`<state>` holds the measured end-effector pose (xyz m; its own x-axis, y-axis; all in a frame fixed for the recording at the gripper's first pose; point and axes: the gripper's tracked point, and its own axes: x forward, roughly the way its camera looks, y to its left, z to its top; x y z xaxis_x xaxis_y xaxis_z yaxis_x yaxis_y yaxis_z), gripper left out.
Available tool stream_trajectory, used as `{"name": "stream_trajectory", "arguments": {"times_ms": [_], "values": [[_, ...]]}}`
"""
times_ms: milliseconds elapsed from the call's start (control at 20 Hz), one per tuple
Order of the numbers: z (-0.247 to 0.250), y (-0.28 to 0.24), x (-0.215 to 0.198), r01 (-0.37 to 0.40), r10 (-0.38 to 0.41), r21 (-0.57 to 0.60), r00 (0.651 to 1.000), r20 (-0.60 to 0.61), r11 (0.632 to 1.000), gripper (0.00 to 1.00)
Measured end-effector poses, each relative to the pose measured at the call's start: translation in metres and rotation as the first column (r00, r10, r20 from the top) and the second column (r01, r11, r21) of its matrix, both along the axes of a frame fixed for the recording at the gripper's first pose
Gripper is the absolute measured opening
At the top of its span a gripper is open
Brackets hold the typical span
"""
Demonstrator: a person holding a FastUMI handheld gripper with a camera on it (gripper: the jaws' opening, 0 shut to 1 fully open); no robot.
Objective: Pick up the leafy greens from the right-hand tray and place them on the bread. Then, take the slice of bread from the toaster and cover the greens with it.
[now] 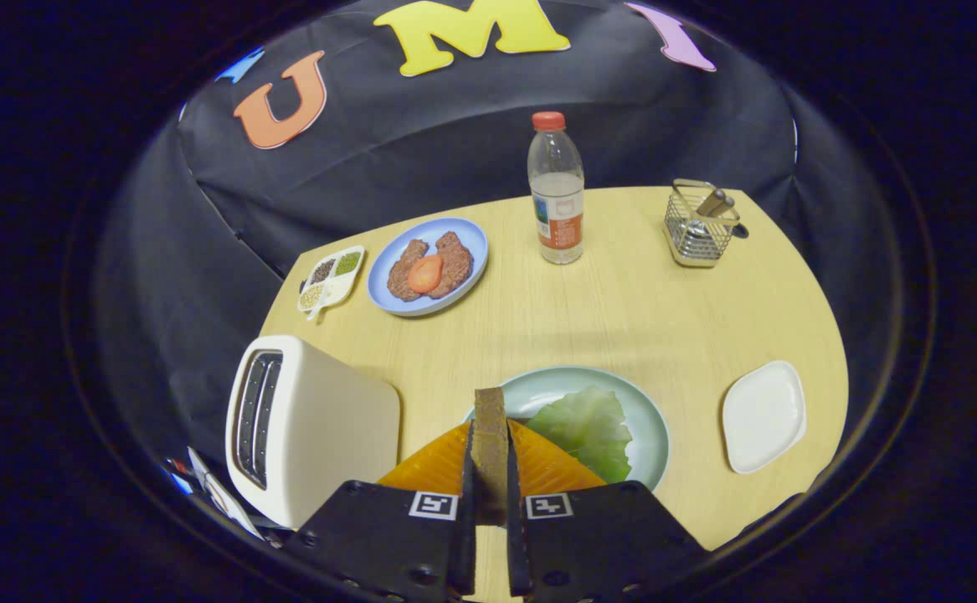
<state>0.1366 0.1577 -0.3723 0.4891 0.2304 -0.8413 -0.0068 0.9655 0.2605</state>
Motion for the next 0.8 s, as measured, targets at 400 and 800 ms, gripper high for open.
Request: {"name": "stream_trajectory", "arguments": {"times_ms": [400, 800], "values": [[-0.026, -0.047, 0.003, -0.054, 0.054, 0.002, 0.999, 0.005, 0.999, 0.15], [-0.052, -0.065, 0.002, -0.128, 0.129, -0.032, 0.991, 0.027, 0.991, 0.29]]}}
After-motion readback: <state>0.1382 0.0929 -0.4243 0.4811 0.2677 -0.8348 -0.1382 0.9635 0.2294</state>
